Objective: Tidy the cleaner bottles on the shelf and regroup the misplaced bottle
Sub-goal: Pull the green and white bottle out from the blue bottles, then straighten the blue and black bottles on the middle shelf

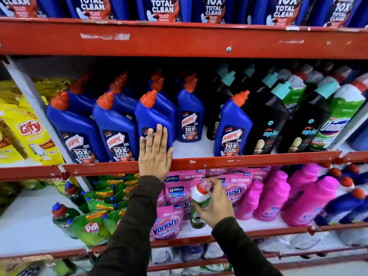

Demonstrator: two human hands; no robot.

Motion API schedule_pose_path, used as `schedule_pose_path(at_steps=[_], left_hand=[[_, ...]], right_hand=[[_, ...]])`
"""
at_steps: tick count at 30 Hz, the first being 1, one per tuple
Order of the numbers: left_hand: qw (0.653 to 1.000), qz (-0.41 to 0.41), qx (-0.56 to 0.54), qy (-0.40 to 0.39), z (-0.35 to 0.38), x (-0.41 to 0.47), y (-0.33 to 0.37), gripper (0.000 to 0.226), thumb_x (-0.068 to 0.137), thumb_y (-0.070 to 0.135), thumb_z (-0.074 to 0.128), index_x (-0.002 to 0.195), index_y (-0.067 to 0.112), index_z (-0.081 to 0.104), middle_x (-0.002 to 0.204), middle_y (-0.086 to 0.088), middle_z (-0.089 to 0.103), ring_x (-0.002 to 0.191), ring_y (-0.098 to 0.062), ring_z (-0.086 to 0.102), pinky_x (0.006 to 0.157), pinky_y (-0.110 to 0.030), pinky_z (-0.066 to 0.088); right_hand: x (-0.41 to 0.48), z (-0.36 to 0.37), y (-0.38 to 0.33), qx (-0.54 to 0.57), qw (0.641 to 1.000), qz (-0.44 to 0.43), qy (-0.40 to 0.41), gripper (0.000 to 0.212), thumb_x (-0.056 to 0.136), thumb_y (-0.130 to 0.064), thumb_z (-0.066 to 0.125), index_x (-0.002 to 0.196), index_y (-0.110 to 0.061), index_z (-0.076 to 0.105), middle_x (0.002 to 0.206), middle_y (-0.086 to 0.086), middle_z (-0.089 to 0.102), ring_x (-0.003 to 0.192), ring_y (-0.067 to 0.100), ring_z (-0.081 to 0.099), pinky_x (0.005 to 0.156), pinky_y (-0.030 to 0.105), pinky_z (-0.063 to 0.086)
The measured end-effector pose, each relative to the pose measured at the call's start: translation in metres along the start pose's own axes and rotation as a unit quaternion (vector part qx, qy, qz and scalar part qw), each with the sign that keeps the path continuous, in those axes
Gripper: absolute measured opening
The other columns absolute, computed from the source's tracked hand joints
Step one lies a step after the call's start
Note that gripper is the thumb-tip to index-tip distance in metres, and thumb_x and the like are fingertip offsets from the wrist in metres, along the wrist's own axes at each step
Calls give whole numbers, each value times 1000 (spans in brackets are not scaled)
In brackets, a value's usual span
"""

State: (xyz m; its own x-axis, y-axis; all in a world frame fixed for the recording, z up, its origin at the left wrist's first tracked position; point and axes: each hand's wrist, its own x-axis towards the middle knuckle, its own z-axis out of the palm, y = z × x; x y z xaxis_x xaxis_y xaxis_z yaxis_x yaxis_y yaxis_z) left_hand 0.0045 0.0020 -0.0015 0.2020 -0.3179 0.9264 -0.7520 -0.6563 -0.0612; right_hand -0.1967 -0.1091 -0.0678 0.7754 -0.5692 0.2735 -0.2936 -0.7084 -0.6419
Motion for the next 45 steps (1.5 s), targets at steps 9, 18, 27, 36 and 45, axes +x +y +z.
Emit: schedule_pose_path(at_steps=[9, 18, 27, 36, 45], left_hand=[[1000, 1, -6, -2, 3, -2, -1, 64, 109, 37, 21, 161, 14, -9, 167, 1, -20, 155, -18, -18, 127, -40, -9], [1000, -6, 0, 0, 3, -2, 0, 62, 110, 37, 18, 161, 13, -7, 168, -1, -18, 155, -19, -16, 127, -41, -7], [1000, -6, 3, 5, 4, -3, 1, 61, 110, 38, 15, 161, 12, -7, 168, -2, -18, 155, -19, -16, 127, -40, -7], [1000, -18, 5, 1, 3, -2, 2, 62, 110, 37, 13, 160, 9, -11, 167, -5, -20, 155, -19, -17, 127, -39, -8], [1000, -17, 6, 1, 1, -1, 2, 62, 110, 36, 13, 160, 9, -11, 167, -4, -21, 155, -19, -18, 127, -39, -8]], right_hand=[[-4, 13, 26, -29, 999, 35, -5, 85, 68, -47, 88, 128, -21, 34, 122, 4, 64, 104, 19, 68, 79, 20, 51], [-7, -7, 24, -51, 999, -15, 12, 90, 61, -73, 78, 123, -27, 30, 119, 0, 60, 104, 16, 65, 79, 18, 50], [90, -118, -85, -52, 939, -113, 320, 87, 93, -37, 64, 154, 6, 20, 156, 26, 30, 144, 38, 31, 124, 44, 22], [126, -141, -100, -3, 967, -39, 251, 85, 82, -17, 81, 150, 2, 32, 141, 19, 53, 130, 37, 47, 108, 37, 36], [119, -121, -136, 76, 965, -111, 225, 79, 75, -31, 88, 134, -1, 46, 125, 15, 62, 114, 33, 60, 98, 38, 47]])
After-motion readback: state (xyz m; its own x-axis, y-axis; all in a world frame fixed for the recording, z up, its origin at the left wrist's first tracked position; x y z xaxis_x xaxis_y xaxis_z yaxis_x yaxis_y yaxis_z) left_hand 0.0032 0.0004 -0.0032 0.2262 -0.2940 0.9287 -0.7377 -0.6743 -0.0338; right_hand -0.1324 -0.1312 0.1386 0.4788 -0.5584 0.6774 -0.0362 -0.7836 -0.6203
